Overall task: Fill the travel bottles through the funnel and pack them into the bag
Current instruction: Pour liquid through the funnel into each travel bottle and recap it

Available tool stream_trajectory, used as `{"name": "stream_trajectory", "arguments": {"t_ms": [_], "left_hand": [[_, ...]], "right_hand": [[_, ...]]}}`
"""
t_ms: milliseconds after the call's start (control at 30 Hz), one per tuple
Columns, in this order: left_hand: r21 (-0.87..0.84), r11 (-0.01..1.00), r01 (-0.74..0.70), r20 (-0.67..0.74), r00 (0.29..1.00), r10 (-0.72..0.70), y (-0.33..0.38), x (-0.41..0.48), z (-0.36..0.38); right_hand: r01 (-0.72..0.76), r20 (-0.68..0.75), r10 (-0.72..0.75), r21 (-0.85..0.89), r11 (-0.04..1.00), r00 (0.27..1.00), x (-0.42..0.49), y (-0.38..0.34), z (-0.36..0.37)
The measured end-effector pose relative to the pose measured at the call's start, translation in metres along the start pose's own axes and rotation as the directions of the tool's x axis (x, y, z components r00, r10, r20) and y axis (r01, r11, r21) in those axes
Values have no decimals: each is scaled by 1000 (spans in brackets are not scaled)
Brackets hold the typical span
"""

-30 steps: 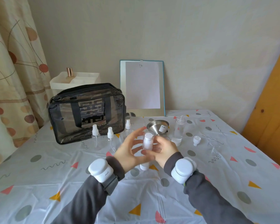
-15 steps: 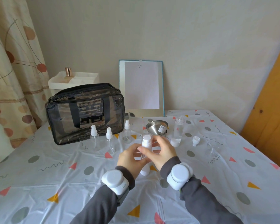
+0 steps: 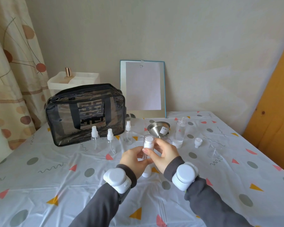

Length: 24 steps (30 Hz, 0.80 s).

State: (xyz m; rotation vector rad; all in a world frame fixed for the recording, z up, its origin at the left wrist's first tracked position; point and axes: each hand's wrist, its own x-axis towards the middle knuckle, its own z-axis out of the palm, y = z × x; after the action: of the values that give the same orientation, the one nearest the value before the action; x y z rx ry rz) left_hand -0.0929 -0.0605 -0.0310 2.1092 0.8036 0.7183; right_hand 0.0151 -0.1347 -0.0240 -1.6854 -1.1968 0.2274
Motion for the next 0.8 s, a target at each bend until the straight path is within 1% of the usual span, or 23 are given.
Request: {"name": "stream_trajectory", "arguments": {"t_ms": [167,267,400,567,633,700,800], "left_hand": [[-10,1000,24,71,997,-23,1,2,-3],[-20,999,27,83,996,-25,1,3,-4],[-48,998,44,44,998,-42,-2,0,-3],[-4,999,48,-30,998,-48,-1,-2,3],[-8,999,50,-52,997,-50,-2,-3,4],[-30,998,52,-45,998,-53,-2,-4,4],[-32,998,58,-63,996,-60,-1,-4,4]], "right_hand": [[-31,90,26,56,998,996,2,-4,-5],[-38,71,35,53,998,997,2,-6,-6],[-62,12,61,81,995,998,4,-6,-4],[-73,-23,74,40,997,997,2,-5,0],[-88,-19,90,64,994,996,1,-6,-1],[-90,-12,91,76,993,996,0,-6,-3],[-60,-13,61,32,998,998,-1,-7,-2]]}}
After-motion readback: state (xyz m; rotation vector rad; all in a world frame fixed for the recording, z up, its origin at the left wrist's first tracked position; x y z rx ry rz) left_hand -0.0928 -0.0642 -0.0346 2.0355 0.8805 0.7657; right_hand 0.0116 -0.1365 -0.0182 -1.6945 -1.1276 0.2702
